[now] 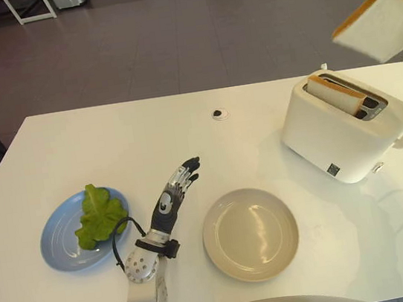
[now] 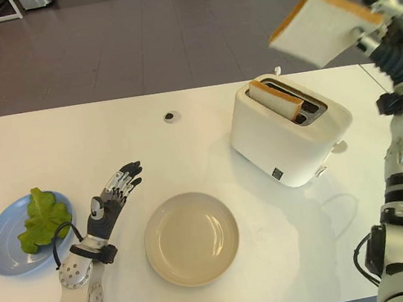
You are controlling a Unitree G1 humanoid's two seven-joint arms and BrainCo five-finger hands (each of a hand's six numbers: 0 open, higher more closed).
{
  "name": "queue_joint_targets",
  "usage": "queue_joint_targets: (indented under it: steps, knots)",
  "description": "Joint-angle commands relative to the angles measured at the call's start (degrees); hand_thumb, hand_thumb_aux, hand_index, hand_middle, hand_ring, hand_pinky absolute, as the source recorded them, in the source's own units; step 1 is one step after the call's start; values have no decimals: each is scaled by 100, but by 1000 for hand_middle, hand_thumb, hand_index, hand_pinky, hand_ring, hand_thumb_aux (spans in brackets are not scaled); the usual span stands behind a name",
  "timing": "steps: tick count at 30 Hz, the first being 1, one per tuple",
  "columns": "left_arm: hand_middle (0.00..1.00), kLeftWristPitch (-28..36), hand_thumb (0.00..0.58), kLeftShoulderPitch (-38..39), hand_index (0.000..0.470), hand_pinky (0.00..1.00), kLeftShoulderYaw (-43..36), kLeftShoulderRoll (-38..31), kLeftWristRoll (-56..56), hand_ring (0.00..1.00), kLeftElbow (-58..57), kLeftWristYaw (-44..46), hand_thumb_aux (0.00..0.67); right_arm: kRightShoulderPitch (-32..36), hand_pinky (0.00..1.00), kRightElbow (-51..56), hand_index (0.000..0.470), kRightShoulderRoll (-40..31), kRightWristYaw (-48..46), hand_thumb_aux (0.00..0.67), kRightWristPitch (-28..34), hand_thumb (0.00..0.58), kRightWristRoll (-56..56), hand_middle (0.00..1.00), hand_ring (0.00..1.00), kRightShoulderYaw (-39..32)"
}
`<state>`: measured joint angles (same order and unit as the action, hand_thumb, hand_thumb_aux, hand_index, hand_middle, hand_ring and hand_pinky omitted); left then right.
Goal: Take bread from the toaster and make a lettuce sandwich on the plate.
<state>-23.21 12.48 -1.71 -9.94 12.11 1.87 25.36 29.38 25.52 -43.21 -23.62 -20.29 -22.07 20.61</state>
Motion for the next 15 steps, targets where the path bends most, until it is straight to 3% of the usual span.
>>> queue_joint_targets:
  steps: [1, 4, 6, 10, 15]
  knots:
    - [0, -24, 0, -30, 0, 0, 6, -18, -79, 0, 23, -33, 0, -590, 0, -1882, 470, 60, -457, 670, 1573, 580, -1467, 0, 0, 268]
    - [0, -44, 0, -68, 0, 0, 20, -22, -82, 0, 5, -38, 0, -1430, 0, -3467, 470, 222, -749, 670, 2925, 580, -2411, 0, 0, -282]
    - [0, -55, 0, -92, 0, 0, 23, -19, -91, 0, -3, -51, 0, -2070, 0, -4413, 470, 230, -1032, 670, 3445, 580, -2532, 0, 0, -882]
    - [0, -73, 0, -153, 0, 0, 26, -25, -94, 0, -57, -54, 0, -2924, 0, -5306, 470, 249, -1593, 670, 3712, 580, -1977, 0, 0, -1924]
    - [0, -76, 0, -175, 0, 0, 4, -21, -111, 0, -57, -73, 0, -3114, 0, -5072, 470, 453, -1565, 670, 3604, 580, -575, 0, 0, -3013]
